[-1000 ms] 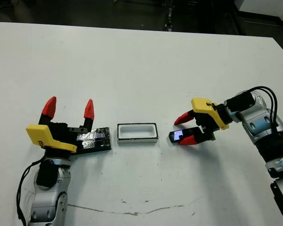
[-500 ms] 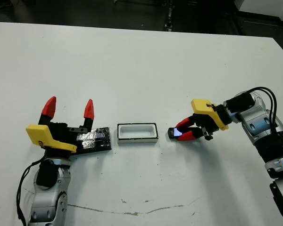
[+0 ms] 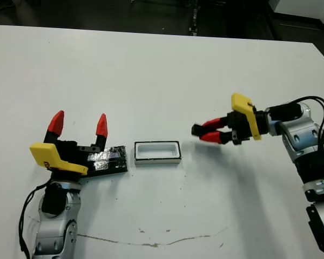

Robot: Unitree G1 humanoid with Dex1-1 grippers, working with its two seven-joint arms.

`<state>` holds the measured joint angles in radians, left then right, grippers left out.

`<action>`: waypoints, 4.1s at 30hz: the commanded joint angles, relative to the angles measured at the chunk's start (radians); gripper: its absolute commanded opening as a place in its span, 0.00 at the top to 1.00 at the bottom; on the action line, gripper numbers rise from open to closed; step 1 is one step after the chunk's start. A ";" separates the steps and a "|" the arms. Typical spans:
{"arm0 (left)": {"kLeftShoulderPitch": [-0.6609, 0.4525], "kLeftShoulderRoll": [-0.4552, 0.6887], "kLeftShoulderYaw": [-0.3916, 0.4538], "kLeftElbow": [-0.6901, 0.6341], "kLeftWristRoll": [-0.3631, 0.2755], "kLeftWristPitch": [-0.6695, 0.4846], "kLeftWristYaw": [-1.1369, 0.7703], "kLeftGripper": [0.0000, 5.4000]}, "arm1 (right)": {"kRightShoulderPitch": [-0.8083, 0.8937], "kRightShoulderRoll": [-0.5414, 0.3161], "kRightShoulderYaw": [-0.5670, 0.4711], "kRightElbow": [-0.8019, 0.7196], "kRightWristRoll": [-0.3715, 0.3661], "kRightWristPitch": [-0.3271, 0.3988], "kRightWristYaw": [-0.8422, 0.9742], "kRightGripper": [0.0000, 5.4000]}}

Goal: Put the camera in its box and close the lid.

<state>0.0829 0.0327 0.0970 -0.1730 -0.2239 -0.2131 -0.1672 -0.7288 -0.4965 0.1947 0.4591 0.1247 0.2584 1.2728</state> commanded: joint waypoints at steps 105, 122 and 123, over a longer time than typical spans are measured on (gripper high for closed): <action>0.016 -0.004 0.000 0.007 0.004 -0.001 0.011 0.00 | -0.090 0.166 0.341 -0.126 -0.045 0.162 0.090 0.45; 0.016 -0.005 0.000 0.011 -0.013 -0.005 -0.001 0.00 | -0.084 0.147 0.264 -0.144 -0.014 0.105 0.116 0.00; 0.016 -0.003 0.001 0.012 -0.012 -0.006 -0.003 0.00 | -0.082 0.143 0.251 -0.151 -0.009 0.102 0.116 0.00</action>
<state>0.0840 0.0302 0.0964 -0.1697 -0.2295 -0.2146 -0.1632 -0.8179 -0.3287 0.4676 0.3215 0.1049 0.3747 1.3915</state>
